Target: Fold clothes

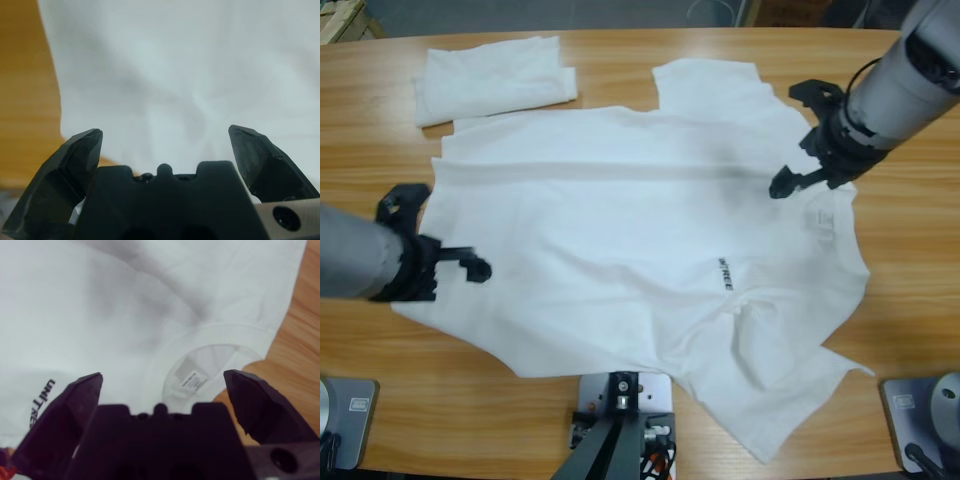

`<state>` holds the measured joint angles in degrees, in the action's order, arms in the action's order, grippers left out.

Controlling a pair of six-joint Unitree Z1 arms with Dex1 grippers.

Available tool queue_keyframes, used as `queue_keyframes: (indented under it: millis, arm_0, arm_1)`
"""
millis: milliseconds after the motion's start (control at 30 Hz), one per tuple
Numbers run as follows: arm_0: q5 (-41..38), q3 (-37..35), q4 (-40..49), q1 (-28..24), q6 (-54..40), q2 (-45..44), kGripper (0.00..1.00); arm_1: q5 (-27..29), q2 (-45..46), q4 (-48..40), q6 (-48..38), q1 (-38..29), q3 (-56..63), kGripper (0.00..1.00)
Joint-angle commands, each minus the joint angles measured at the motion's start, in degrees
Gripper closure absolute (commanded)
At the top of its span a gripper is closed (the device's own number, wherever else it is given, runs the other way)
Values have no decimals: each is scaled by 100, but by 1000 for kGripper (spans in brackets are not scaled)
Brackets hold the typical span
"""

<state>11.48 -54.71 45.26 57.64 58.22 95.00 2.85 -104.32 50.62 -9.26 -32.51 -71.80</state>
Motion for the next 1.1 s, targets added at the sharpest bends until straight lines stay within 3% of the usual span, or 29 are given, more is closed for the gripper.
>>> queue_keyframes:
  millis: [33, 433, 733, 900, 1100]
  arm_0:
    - [-65, -272, -61, -535, -1319, 892, 0]
    - [-251, -839, -10, -1280, -1832, 2145, 0]
    - [-235, -1163, 115, -1349, -2257, 2374, 0]
    - [-128, -1289, 359, -1804, -2688, 2365, 0]
    - [74, -1843, 370, -2194, -3127, 2539, 0]
  arm_1:
    - [-224, -647, -263, -15, -13, -16, 0]
    - [-189, -1363, -228, 12, 272, -361, 0]
    - [-103, -2066, -221, 13, 588, -982, 0]
    - [-129, -2379, -82, 56, 1008, -1483, 0]
    - [-127, -2758, 238, 56, 1044, -2149, 0]
